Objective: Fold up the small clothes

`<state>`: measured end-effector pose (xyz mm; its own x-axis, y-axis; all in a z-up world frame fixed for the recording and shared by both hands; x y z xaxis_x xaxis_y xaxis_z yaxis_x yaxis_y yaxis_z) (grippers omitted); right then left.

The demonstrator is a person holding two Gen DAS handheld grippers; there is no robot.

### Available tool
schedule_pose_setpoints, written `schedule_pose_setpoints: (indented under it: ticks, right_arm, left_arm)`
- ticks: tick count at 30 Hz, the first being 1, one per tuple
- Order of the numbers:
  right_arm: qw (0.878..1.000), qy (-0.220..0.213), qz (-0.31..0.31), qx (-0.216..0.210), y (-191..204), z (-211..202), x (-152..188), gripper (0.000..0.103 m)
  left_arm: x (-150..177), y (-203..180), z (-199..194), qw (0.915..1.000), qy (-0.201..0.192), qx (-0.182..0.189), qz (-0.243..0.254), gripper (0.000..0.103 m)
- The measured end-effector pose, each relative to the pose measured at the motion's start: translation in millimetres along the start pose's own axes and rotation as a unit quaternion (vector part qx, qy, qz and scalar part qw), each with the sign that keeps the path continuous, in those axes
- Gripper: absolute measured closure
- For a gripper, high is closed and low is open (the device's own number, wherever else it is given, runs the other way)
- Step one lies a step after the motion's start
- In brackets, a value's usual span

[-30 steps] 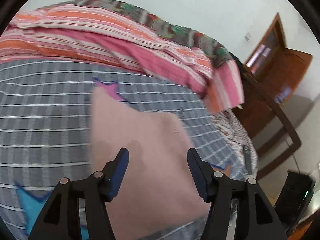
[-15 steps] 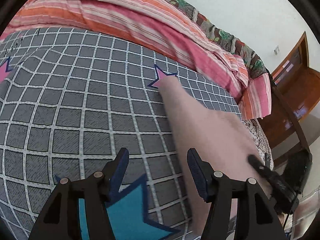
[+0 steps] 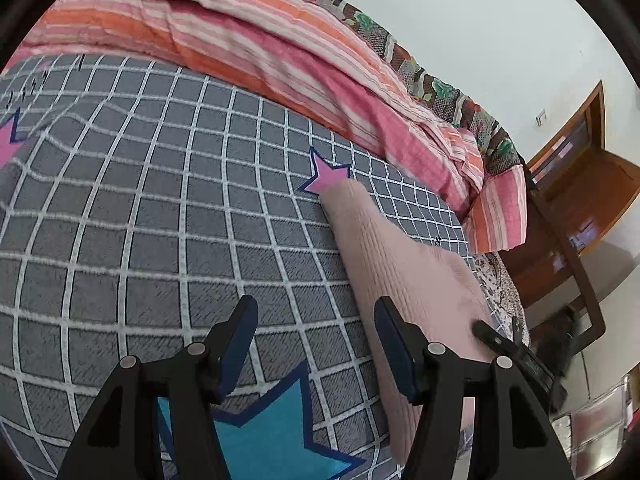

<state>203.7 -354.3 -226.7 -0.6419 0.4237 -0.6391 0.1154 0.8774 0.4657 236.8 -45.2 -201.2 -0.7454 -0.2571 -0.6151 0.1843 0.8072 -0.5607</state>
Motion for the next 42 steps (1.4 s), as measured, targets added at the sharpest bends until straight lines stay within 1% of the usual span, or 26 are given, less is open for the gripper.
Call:
schedule_pose_setpoints:
  ticks: [1, 3, 6, 7, 8, 9, 11, 14, 16, 19, 21, 24, 26, 27, 29, 31, 32, 34, 35, 36, 37, 39, 40, 42]
  right_arm:
    - [1.000, 0.013, 0.010, -0.004, -3, 8, 1, 0.022]
    - [1.000, 0.017, 0.017, -0.019, -4, 17, -1, 0.022]
    - [0.999, 0.031, 0.004, -0.029, -1, 25, 0, 0.022]
    - [0.999, 0.034, 0.006, -0.033, 0, 27, 0, 0.031]
    - [0.998, 0.042, 0.009, -0.051, 4, 27, 2, 0.048]
    - [0.997, 0.047, 0.013, -0.058, 6, 27, 3, 0.049]
    - [0.998, 0.044, 0.000, -0.052, 11, 23, 0, 0.061]
    - [0.998, 0.038, -0.020, -0.046, 29, 12, -8, 0.066]
    - [0.998, 0.031, -0.027, -0.049, 50, 2, -16, 0.067]
    - [0.997, 0.010, -0.060, -0.054, 96, -16, -30, 0.068]
    - [0.996, 0.004, -0.076, -0.044, 126, -19, -36, 0.069]
    - [0.995, 0.005, -0.101, -0.008, 163, -18, -42, 0.069]
    - [0.993, 0.002, -0.119, -0.006, 191, -16, -45, 0.070]
    - [0.992, 0.000, -0.128, -0.010, 207, -13, -47, 0.070]
    - [0.991, -0.005, -0.130, -0.018, 225, -11, -52, 0.070]
    - [0.991, -0.013, -0.124, -0.044, 242, -11, -58, 0.070]
    - [0.991, -0.019, -0.113, -0.064, 247, -12, -61, 0.071]
    - [0.990, -0.030, -0.083, -0.110, 247, -12, -65, 0.070]
    - [0.989, -0.032, -0.059, -0.128, 239, -8, -64, 0.070]
    - [0.989, -0.029, -0.044, -0.137, 232, -1, -61, 0.070]
    - [0.990, -0.023, -0.021, -0.137, 214, 11, -56, 0.069]
    - [0.994, 0.007, 0.021, -0.111, 166, 44, -36, 0.067]
    - [0.995, 0.025, 0.029, -0.089, 146, 59, -25, 0.065]
    - [0.997, 0.058, 0.046, -0.027, 107, 77, -6, 0.064]
  left_arm:
    - [3, 3, 0, 1.0000, 0.001, 0.001, -0.004, 0.045]
    - [10, 10, 0, 0.9999, 0.006, 0.002, -0.012, 0.045]
    - [20, 22, 0, 0.9994, 0.012, 0.005, -0.032, 0.045]
    - [22, 25, -1, 0.9991, 0.013, 0.007, -0.039, 0.045]
    - [24, 29, -1, 0.9988, 0.012, 0.010, -0.046, 0.045]
    - [26, 31, -1, 0.9986, 0.012, 0.011, -0.051, 0.045]
    - [28, 35, -1, 0.9982, 0.012, 0.015, -0.057, 0.045]
    - [29, 36, -4, 0.9981, 0.009, 0.018, -0.059, 0.045]
    - [29, 36, -6, 0.9982, 0.008, 0.018, -0.056, 0.045]
    - [27, 37, -13, 0.9982, 0.000, 0.018, -0.057, 0.045]
    - [28, 39, -18, 0.9981, -0.002, 0.023, -0.057, 0.045]
    - [27, 47, -30, 0.9976, -0.014, 0.021, -0.064, 0.045]
    - [24, 54, -37, 0.9968, -0.018, 0.023, -0.074, 0.045]
    - [23, 58, -40, 0.9966, -0.020, 0.022, -0.076, 0.045]
    - [18, 66, -48, 0.9964, -0.028, 0.016, -0.078, 0.045]
    - [12, 74, -56, 0.9963, -0.038, 0.009, -0.077, 0.045]
    - [8, 77, -60, 0.9963, -0.044, 0.004, -0.075, 0.045]
    - [5, 82, -65, 0.9964, -0.049, -0.003, -0.068, 0.045]
    - [3, 84, -67, 0.9967, -0.051, -0.009, -0.063, 0.045]
    - [3, 84, -68, 0.9968, -0.052, -0.011, -0.059, 0.045]
    - [3, 84, -68, 0.9971, -0.053, -0.015, -0.052, 0.045]
    - [7, 82, -66, 0.9979, -0.050, -0.021, -0.036, 0.045]
    - [10, 80, -63, 0.9983, -0.046, -0.024, -0.027, 0.045]
    - [16, 73, -55, 0.9990, -0.033, -0.030, -0.005, 0.045]
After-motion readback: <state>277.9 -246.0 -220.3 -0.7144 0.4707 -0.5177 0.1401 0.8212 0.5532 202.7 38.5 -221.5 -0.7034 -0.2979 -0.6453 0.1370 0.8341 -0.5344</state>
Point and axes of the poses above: each gripper's, at about its wrist camera, not at the fingertips, and z roughly the way its jaws point, y to its left, x to its underside, the point moved 9 cm from there along z, roughly the way its jaws point, and after that the axes turned 6 degrees about -y, right-handed, at the moved point
